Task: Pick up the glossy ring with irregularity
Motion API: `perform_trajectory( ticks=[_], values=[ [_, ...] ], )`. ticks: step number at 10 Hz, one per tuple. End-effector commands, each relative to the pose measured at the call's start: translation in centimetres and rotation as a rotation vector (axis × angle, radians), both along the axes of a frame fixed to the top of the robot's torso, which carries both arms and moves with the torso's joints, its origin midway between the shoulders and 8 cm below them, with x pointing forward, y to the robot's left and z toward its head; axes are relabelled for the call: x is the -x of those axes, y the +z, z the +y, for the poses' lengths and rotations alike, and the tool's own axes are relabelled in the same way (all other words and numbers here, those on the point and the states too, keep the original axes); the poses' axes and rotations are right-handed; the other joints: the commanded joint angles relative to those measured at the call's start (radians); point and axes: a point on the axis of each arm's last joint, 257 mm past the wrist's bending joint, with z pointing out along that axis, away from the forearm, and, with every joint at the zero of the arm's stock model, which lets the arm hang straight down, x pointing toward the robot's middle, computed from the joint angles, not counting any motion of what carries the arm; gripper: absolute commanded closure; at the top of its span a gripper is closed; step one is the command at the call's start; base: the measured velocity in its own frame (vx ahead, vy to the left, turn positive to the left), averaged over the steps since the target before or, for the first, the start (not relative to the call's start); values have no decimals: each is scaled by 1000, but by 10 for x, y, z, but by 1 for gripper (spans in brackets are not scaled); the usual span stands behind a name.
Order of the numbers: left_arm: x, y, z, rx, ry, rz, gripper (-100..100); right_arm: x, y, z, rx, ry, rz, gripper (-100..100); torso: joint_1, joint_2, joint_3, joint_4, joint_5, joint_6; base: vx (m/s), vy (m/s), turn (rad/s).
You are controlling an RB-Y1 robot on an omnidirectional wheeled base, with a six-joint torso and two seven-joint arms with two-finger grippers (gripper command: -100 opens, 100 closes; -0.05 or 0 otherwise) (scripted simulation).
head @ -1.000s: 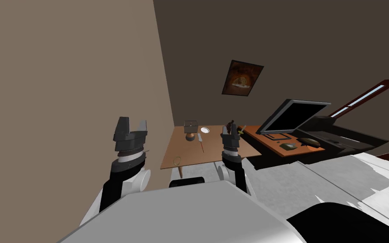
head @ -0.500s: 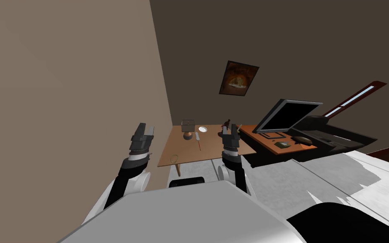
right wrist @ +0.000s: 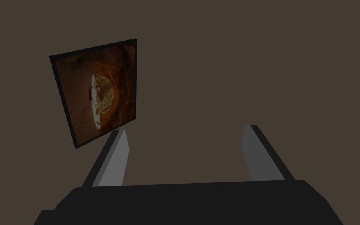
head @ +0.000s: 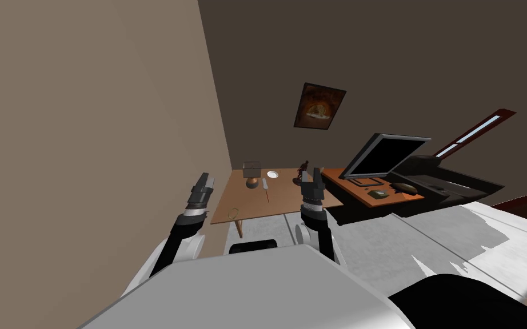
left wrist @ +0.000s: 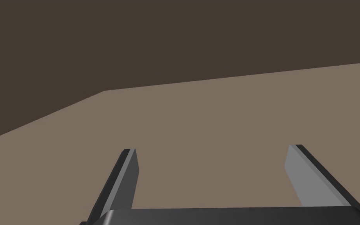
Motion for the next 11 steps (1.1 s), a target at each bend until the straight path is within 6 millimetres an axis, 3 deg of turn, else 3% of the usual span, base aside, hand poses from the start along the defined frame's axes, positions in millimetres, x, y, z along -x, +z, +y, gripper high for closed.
perform_trajectory(
  ticks=[1, 8, 9, 10, 11],
  values=[
    [-11, -24, 3, -4, 2, 66, -100, 0, 0, 0, 0, 0, 0, 0, 0, 0, 0, 0, 0, 0, -19, -48, -9],
    [-41, -116, 16, -17, 21, 285, -100, 0, 0, 0, 0, 0, 0, 0, 1, 0, 0, 0, 0, 0, -27, -47, -5],
    [-47, -138, 20, -20, 26, 335, -100, 0, 0, 0, 0, 0, 0, 0, 2, 0, 0, 0, 0, 0, -14, -22, 1],
    [-47, -141, 21, -20, 27, 341, -100, 0, 0, 0, 0, 0, 0, 0, 2, -1, -1, 0, 0, 0, -9, -22, -2],
    [-52, -161, 24, -24, 33, 389, -100, 0, 0, 0, 0, 0, 0, 0, 2, -1, -1, 0, 0, 0, -13, -24, 6]
  ],
)
